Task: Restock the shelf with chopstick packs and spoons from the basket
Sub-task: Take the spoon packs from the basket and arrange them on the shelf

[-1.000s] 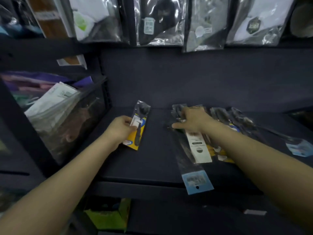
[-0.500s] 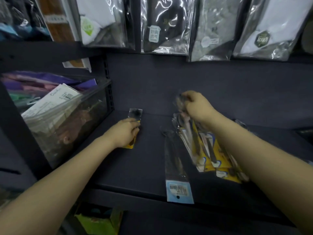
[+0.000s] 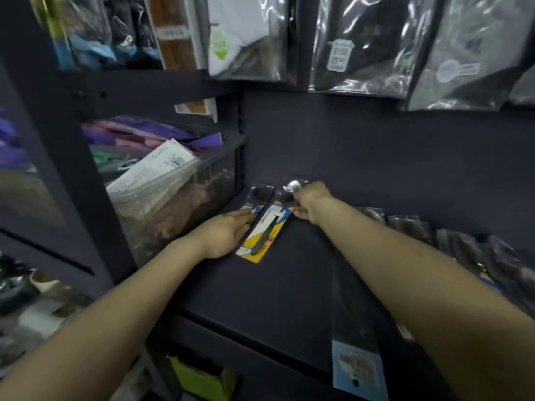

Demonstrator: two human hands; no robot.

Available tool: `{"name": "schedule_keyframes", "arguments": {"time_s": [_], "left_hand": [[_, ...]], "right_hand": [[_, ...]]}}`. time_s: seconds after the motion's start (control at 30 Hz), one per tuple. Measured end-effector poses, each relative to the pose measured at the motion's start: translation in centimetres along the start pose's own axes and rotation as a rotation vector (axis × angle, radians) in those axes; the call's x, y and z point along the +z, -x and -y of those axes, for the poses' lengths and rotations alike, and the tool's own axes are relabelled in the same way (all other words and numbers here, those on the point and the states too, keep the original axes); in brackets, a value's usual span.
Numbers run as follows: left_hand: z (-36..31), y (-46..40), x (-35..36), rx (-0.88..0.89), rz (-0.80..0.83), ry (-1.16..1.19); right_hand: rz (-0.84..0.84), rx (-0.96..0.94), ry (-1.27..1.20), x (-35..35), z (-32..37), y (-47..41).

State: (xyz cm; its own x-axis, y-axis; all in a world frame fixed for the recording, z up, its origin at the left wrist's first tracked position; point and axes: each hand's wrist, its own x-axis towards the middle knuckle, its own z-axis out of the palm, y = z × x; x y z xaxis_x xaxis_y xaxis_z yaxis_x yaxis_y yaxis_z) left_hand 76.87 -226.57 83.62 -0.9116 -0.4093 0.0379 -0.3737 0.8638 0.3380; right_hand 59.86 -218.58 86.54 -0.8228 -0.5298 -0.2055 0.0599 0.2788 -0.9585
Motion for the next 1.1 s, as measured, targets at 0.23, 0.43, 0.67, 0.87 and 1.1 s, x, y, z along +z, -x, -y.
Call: {"name": "schedule_keyframes", "arguments": {"time_s": [0.23, 0.43, 0.67, 0.87, 1.1], "left_hand": [[-0.3, -1.6, 0.0, -0.085, 0.037, 0.086], [-0.9, -1.9, 1.0, -0.057, 0.069, 0.0], [-1.2, -2.3, 1.0, -0.051, 0.047, -0.044], [-5.2, -2.4, 0.8, 0.14, -0.162, -0.19], [-13.7, -1.8, 1.2, 0.298, -0.227, 0.32]], "right_hand": [[0.056, 0.025, 0.049, 0.3, 0.3, -1.8], [0.035, -0.449, 0.715, -5.5, 1.8, -1.3], [0.111, -0.535, 1.136, -14.8, -0.5, 1.1], [0.148, -0.457, 0.961, -16.9, -2.9, 0.8], [-0.115, -0.566, 0.368, -19.1, -0.6, 1.0]]}}
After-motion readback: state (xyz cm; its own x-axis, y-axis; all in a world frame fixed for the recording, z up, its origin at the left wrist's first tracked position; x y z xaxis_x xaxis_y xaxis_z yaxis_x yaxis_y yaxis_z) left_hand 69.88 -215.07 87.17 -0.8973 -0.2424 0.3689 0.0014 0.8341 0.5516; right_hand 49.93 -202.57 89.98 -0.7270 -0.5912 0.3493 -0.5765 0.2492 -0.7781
